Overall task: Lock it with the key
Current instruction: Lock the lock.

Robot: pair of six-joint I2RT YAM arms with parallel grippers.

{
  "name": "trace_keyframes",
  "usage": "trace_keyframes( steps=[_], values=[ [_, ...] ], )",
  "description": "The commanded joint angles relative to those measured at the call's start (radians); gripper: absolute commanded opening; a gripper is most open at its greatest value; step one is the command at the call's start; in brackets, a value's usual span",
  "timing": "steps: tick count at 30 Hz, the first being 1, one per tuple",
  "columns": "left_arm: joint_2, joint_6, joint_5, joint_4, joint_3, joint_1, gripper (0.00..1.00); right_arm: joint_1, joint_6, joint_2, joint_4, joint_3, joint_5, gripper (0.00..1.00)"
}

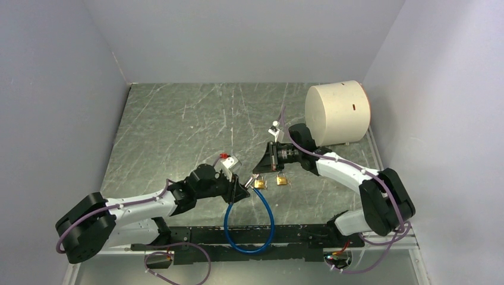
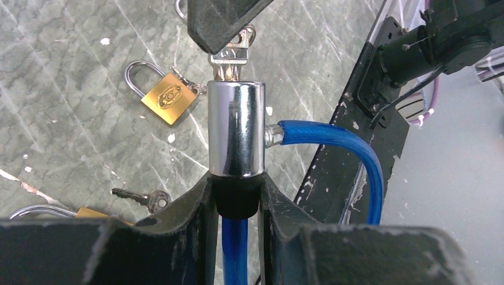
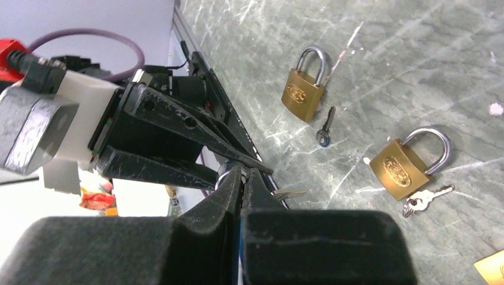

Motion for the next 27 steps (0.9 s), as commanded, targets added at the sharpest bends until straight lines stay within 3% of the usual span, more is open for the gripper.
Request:
trace_keyframes(
  steps=[1, 13, 27],
  values=[
    [-0.016, -0.035, 0.049, 0.159, -0.018, 0.025, 0.03, 0.006, -0.058, -0.064, 0.108, -0.005, -0.136, 0.00],
    [-0.045, -0.026, 0.113, 0.133, -0.029, 0.068, 0.02, -0.027, -0.054, -0.157, 0.170, -0.030, -0.109, 0.00],
    [-0.106, 0.025, 0.093, 0.008, -0.001, 0.073, 0.02, -0.087, -0.060, -0.176, 0.017, 0.054, 0.004, 0.00]
  ],
)
